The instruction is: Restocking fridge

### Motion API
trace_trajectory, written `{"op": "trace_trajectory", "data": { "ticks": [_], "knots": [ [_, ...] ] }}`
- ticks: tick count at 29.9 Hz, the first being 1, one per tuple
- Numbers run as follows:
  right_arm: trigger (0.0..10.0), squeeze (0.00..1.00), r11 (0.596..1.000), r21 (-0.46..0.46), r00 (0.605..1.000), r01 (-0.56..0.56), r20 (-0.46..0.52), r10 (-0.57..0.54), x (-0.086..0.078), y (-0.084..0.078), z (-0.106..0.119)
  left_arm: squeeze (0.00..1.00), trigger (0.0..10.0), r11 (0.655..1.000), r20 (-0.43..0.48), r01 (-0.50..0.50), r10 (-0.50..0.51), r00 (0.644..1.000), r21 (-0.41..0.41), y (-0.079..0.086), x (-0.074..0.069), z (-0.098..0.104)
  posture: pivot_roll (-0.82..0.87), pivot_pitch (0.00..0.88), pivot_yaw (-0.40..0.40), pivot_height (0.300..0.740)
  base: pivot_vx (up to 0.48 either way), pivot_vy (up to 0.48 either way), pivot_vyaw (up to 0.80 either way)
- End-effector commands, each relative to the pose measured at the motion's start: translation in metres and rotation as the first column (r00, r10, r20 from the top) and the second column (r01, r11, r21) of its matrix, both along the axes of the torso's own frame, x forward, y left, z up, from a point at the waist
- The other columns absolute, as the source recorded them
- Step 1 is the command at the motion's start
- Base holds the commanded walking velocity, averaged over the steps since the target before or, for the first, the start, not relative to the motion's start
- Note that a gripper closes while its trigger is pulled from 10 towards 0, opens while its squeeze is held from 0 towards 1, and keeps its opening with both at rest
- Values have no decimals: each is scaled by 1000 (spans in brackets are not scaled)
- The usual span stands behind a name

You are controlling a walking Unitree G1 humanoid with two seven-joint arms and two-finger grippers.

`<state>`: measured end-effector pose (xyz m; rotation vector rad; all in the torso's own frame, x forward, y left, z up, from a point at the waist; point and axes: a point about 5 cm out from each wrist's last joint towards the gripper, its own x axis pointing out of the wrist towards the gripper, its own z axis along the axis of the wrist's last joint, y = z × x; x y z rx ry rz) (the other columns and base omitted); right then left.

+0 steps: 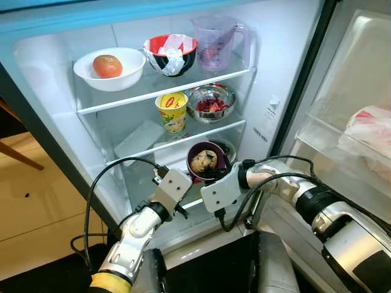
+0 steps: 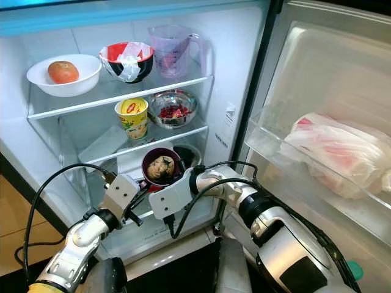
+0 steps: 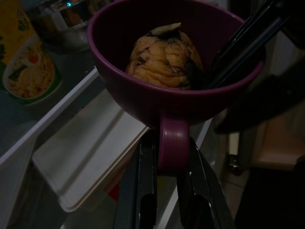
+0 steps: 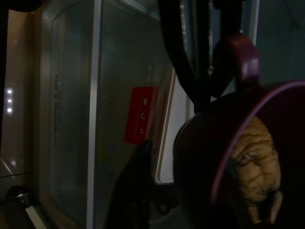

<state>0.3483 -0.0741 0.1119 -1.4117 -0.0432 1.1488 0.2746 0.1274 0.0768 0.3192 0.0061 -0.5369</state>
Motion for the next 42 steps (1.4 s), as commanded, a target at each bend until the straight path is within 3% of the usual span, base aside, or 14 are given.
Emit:
{"op": "trace_trajectory", "data": {
  "ticks": [1,3,4,9,10,12,13,14,16,27,32,36,38,42],
  "knots": [
    [10000,1000,999,-18,999,34,-1,-35,0,-7,-7,0,10000,997,44,7,-3,999,-75,-8,3,14,-30,32,-34,421,0,0,0],
    [10000,1000,999,-18,999,34,-1,-35,0,-7,-7,0,10000,997,44,7,-3,999,-75,-8,3,14,-30,32,-34,421,0,0,0],
    [10000,0,999,-6,999,46,14,-46,1,-8,-5,0,10000,996,26,-1,4,1000,-89,-10,3,12,-32,31,-36,421,0,0,0],
    [10000,0,981,165,988,105,96,-122,8,-6,12,0,10000,993,-35,-64,60,998,-99,-9,4,-1,-48,36,-40,421,0,0,0],
    [10000,0,935,315,966,163,143,-217,14,-8,29,0,10000,988,-66,-112,105,992,-104,-6,6,-7,-48,37,-46,421,0,0,0],
    [10000,0,743,625,892,240,160,-423,24,-19,66,0,10000,978,-106,-181,170,980,-100,-2,11,-15,-55,43,-45,421,0,0,0],
    [10000,0,743,625,892,240,160,-423,24,-19,66,0,10000,978,-106,-181,170,980,-100,-2,11,-15,-55,43,-45,421,0,0,0],
    [10000,0,650,727,863,219,166,-477,23,-27,84,0,10000,977,-120,-197,186,975,-85,-1,13,-18,-61,45,-43,421,0,0,0],
    [10000,0,574,805,846,151,195,-497,18,-37,104,0,10000,978,-141,-201,192,971,-51,0,14,-24,-69,48,-42,421,0,0,0],
    [10000,0,568,813,840,123,219,-496,-1,-53,105,0,10000,970,-151,-243,237,960,-25,-3,26,-25,-81,54,-52,421,0,0,0],
    [10000,0,575,781,832,243,138,-538,-6,-69,75,0,10000,961,-125,-271,262,957,-63,-2,34,-15,-79,56,-54,421,0,0,0],
    [10000,0,621,665,833,415,-4,-553,-20,-80,15,0,10000,954,-65,-274,268,961,-119,-3,46,6,-75,58,-58,421,0,0,0],
    [10000,0,630,638,830,443,-27,-556,-24,-82,4,0,10000,954,-54,-271,266,963,-131,-4,48,11,-75,58,-58,421,0,0,0],
    [10000,0,608,557,800,566,-193,-568,-39,-81,-34,0,10000,954,-13,-236,238,971,-184,-9,58,32,-78,63,-52,421,0,0,0]
  ]
}}
